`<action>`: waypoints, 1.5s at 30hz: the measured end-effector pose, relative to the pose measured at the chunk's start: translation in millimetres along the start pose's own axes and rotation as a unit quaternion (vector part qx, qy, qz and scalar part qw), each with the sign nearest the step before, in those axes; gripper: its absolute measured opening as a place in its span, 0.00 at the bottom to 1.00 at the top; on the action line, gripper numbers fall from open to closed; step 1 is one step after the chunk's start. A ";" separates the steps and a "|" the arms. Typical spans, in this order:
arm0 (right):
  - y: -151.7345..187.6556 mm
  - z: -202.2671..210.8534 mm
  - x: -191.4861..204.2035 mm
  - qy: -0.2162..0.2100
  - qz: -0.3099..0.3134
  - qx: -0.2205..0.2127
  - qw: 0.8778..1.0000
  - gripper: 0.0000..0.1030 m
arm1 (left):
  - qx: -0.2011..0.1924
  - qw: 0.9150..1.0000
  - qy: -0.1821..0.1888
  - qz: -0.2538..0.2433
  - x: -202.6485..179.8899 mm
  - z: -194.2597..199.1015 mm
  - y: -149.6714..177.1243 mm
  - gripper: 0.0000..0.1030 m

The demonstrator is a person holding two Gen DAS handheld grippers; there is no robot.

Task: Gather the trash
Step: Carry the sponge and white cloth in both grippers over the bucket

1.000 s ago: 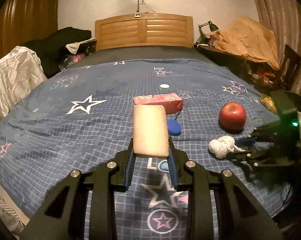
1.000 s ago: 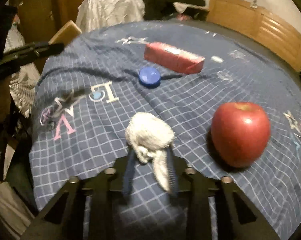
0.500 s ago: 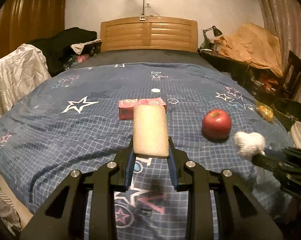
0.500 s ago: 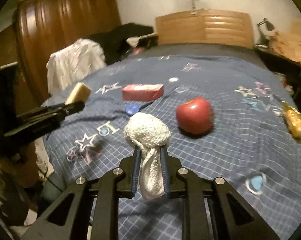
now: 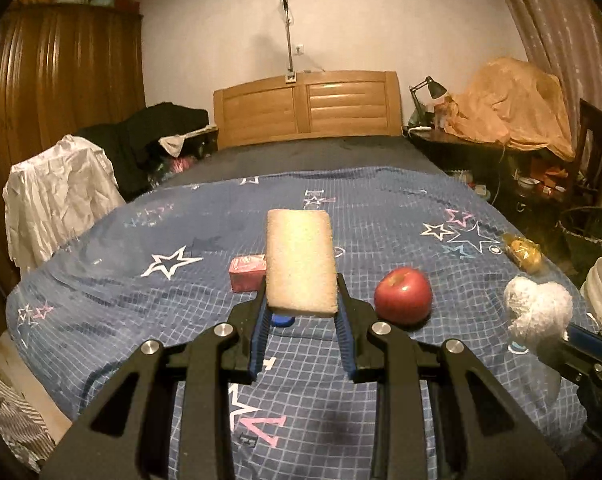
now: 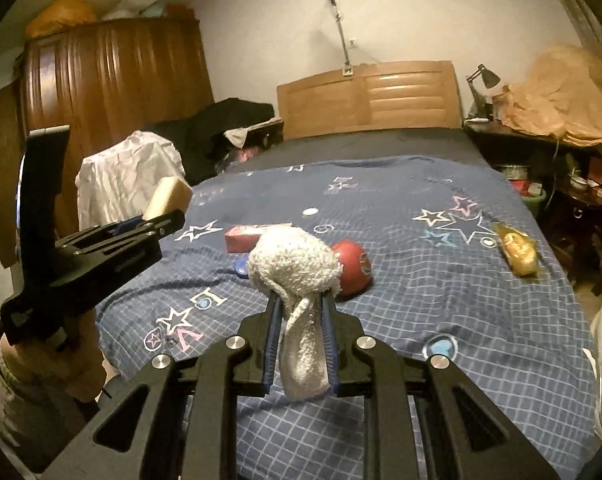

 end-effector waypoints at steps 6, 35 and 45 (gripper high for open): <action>0.5 15.6 -4.3 0.003 -0.009 -0.013 1.000 0.20 | -0.007 1.000 -0.008 -0.011 -10.8 8.7 -2.2 0.27; -17.8 125.0 -99.8 0.116 -0.065 -0.120 0.984 0.20 | -0.062 0.989 0.111 -0.078 -137.2 28.6 -55.9 0.27; -17.1 206.3 -203.3 0.234 -0.114 -0.160 0.952 0.20 | -0.071 0.956 0.236 -0.161 -277.9 22.5 -79.3 0.27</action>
Point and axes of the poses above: each gripper's, at about its wrist camera, not at the fingertips, and z roughly against the way its jaws point, x to its left, y to its underside, the point moved 1 cm from there along -z, roughly the way its jaws point, and after that the axes turned 8 degrees about -z, right-handed, at the moved point
